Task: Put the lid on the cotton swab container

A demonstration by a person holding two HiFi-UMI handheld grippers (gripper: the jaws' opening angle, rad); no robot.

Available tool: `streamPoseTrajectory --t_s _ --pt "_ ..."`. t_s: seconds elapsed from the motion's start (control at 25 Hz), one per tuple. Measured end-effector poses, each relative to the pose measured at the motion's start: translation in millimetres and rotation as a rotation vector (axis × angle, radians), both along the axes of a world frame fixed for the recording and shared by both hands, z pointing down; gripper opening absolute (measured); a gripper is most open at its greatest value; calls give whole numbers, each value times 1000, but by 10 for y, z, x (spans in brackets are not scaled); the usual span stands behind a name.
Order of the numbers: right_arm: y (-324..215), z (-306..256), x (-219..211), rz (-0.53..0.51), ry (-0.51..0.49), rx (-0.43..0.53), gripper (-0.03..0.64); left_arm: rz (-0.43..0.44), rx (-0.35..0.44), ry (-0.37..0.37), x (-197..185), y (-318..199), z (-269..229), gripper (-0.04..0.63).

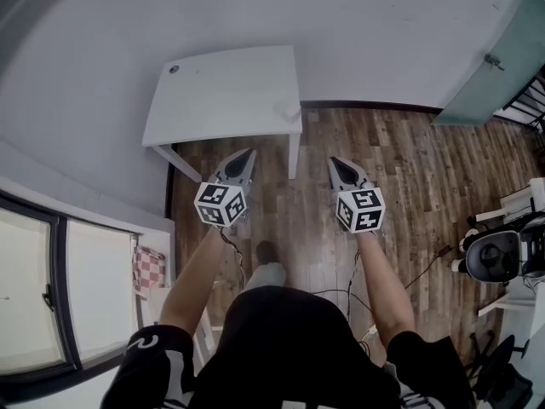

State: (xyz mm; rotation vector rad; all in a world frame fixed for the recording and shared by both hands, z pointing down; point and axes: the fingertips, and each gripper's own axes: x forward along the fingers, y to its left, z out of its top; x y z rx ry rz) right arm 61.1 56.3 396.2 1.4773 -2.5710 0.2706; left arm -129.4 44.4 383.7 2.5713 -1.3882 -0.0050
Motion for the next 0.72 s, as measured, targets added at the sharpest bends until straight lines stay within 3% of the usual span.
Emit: streamPoseTrajectory --t_s 0.32,0.72 --pt "-635 81 -322 18 11 -20 14 29 -17 5 -273 -639 110 26" --pt "-1037 173 -577 47 29 -24 14 82 -28 12 -456 -1096 245 26"
